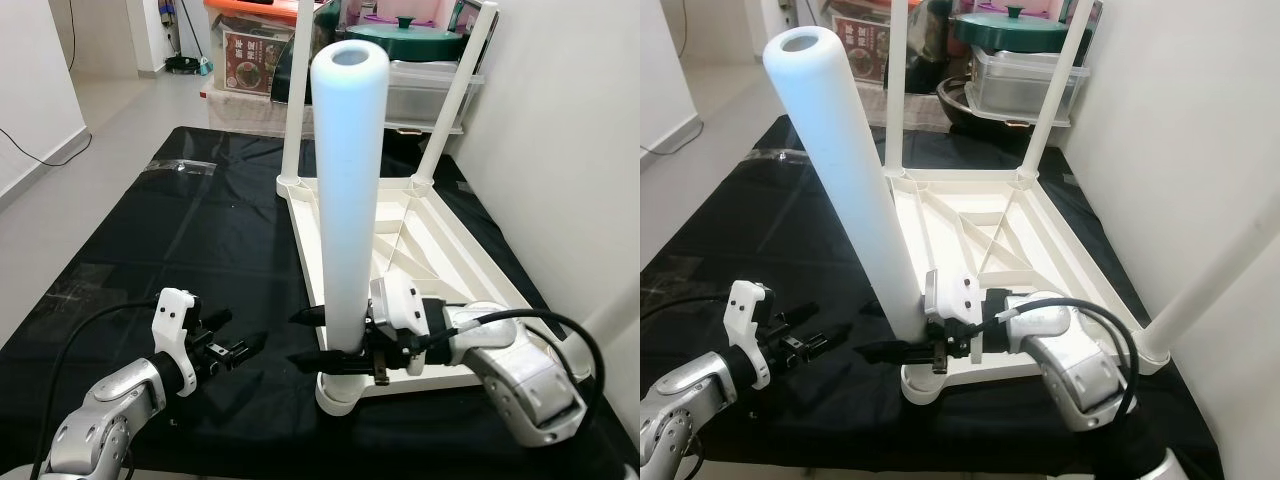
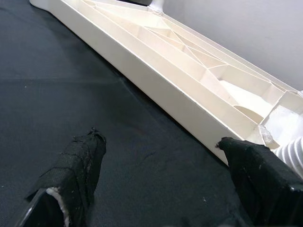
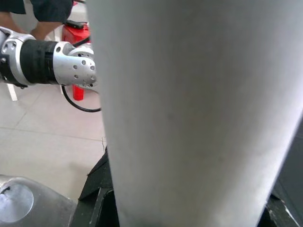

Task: Building children table

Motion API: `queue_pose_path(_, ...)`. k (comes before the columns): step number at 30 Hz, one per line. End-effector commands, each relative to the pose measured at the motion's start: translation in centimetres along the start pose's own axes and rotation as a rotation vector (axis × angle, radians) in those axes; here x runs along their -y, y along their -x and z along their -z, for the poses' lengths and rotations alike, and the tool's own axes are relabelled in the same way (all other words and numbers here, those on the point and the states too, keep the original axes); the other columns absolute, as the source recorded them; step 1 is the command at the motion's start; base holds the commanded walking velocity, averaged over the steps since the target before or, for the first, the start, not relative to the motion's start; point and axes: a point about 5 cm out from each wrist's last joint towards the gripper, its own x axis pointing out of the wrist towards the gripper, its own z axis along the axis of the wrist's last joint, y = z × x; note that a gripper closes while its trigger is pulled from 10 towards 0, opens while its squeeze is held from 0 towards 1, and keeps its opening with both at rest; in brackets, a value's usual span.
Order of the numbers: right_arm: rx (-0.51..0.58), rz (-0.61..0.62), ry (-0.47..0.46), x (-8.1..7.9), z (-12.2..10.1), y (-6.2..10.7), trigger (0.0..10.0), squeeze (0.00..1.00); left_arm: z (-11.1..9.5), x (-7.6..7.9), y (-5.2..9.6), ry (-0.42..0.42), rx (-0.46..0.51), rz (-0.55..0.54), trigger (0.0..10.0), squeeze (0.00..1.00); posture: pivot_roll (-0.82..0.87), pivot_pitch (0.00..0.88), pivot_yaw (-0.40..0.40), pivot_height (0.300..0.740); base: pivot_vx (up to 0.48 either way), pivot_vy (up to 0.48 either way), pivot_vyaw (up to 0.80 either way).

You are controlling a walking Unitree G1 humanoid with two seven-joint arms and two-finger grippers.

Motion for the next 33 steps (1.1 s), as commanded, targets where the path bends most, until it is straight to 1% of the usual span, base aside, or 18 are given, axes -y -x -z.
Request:
queue_pose_path(1,-0.016,-0.031,-0.052,-0.7,1.0,-0.5,0.0,0.0,0.3,0.0,-0.2,0.009,-0.007,0.002,10.0,0.0,0.1,0.0,-0.119,0.74,0.0,0.0,0.0)
queue_pose_path(5,-0.008,-0.03,-0.057,-0.8,1.1,-0.9,0.0,0.0,0.3,0.0,-0.3,0.01,-0.006,0.002,10.0,0.0,0.11,0.0,-0.12,0.74,0.0,0.0,0.0)
queue_pose_path(10,-0.012,-0.011,-0.074,-0.4,1.5,-1.0,0.0,0.0,0.2,0.0,-0.2,0.015,-0.001,-0.001,10.0,0.0,0.11,0.0,-0.126,0.74,0.0,0.0,0.0)
queue_pose_path(11,-0.012,-0.001,-0.088,-0.2,1.7,-0.9,0.0,0.0,0.2,0.0,-0.2,0.018,0.0,-0.001,10.0,0.0,0.11,0.0,-0.128,0.74,0.0,0.0,0.0)
queue_pose_path(13,0.014,0.023,-0.145,0.4,1.9,-0.6,0.0,0.0,0.3,0.0,-0.1,0.027,0.003,-0.003,10.0,0.0,0.11,0.0,-0.128,0.74,0.0,0.0,0.0)
queue_pose_path(15,0.014,0.023,-0.145,0.4,1.9,-0.6,0.0,0.0,0.3,0.0,-0.1,0.027,0.003,-0.003,10.0,0.0,0.11,0.0,-0.128,0.74,0.0,0.0,0.0)
queue_pose_path(17,0.064,0.047,-0.221,1.2,1.9,-0.3,0.0,0.0,0.3,0.0,-0.1,0.037,0.008,-0.004,10.0,0.0,0.12,0.0,-0.132,0.74,0.0,0.0,0.0)
queue_pose_path(19,0.068,0.021,-0.227,1.4,2.1,-0.1,0.0,0.0,0.3,0.0,-0.1,0.04,0.009,-0.007,10.0,0.0,0.12,0.0,-0.132,0.74,0.0,0.0,0.0)
queue_pose_path(24,0.046,-0.02,-0.211,1.0,2.3,-0.2,0.0,0.0,0.2,-0.1,0.0,0.041,0.01,-0.011,10.0,0.0,0.12,0.0,-0.135,0.74,0.0,0.0,0.0)
queue_pose_path(28,0.028,-0.11,-0.164,-0.4,2.1,-0.9,0.0,0.0,0.2,-0.2,0.2,0.049,0.014,-0.018,10.0,0.0,0.13,0.0,-0.136,0.74,0.0,0.0,0.0)
queue_pose_path(33,0.045,-0.129,-0.161,-0.7,1.9,-1.3,0.0,0.0,0.2,-0.2,0.3,0.053,0.015,-0.021,10.0,0.0,0.13,0.0,-0.138,0.74,0.0,0.0,0.0)
